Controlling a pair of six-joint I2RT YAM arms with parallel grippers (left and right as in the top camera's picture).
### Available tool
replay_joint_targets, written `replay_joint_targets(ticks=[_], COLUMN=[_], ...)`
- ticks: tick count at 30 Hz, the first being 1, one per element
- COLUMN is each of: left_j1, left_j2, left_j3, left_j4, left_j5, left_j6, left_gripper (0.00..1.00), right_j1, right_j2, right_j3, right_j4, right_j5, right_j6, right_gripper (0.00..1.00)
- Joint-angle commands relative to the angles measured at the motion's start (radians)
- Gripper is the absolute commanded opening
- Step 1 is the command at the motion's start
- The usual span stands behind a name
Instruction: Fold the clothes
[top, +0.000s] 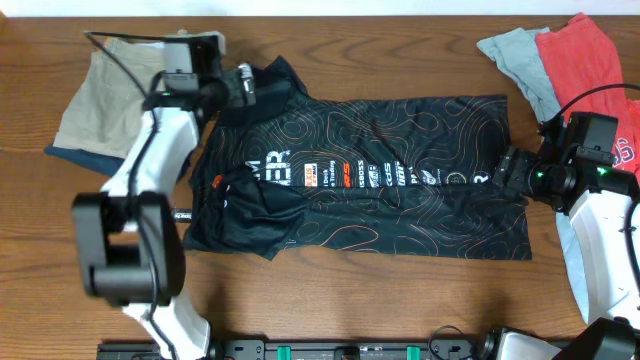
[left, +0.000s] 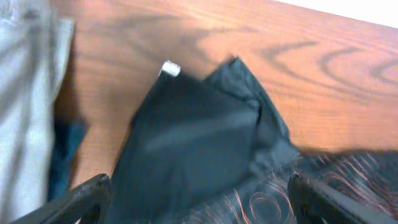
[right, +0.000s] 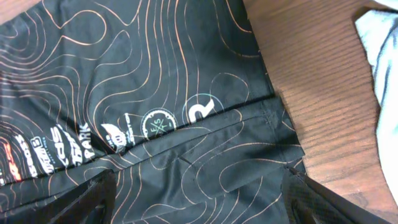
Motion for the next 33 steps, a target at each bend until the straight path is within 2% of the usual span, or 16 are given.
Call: replay_joint_targets(ticks=[1, 10, 12, 14, 18, 19, 20, 21, 22, 28, 33], left_j1=[0.001, 0.001, -0.002, -0.008, -0.032, -0.036, -0.037, -0.037, -0.037, -0.035, -0.035], left_j2=[0.109, 0.326, 0.346, 0.355, 0.356, 0.356, 0.356, 0.355, 0.352, 0.293, 0.224], left_j3=[0.012, 0.012, 0.012, 0.011, 0.011, 0.011, 0.011, 0.011, 0.011, 0.012, 0.012], left_j4=[0.084, 0.312, 0.318, 0.301, 0.224, 0.216, 0.208, 0.206, 0.201, 0.169, 0.110], left_j5=[0.009, 0.009, 0.009, 0.013, 0.013, 0.013, 0.013, 0.013, 0.013, 0.020, 0.103], left_j6=[0.024, 0.024, 0.019, -0.001, -0.006, -0.006, -0.006, -0.007, -0.016, -0.150, -0.214], left_gripper=[0.92, 0.91, 0.88, 0.81, 0.47, 0.36, 0.20, 0.11, 0.08, 0.06, 0.06], right_j1=[-0.007, -0.007, -0.007, -0.007, -0.007, -0.007, -0.007, -0.007, -0.007, -0.007, -0.006], right_j2=[-0.004, -0.002, -0.002, -0.002, 0.000, 0.000, 0.005, 0.008, 0.018, 0.144, 0.303], right_j3=[0.013, 0.013, 0.013, 0.013, 0.013, 0.013, 0.013, 0.013, 0.013, 0.013, 0.013], right_j4=[0.000, 0.017, 0.022, 0.036, 0.094, 0.110, 0.130, 0.148, 0.169, 0.313, 0.502], right_j5=[-0.018, -0.021, -0.020, -0.020, 0.006, 0.014, 0.027, 0.036, 0.045, 0.043, 0.028], right_j6=[-0.019, -0.019, -0.020, -0.019, -0.020, -0.020, -0.020, -0.020, -0.020, -0.044, -0.079], right_gripper=[0.83, 0.83, 0.83, 0.82, 0.79, 0.78, 0.77, 0.76, 0.76, 0.73, 0.74])
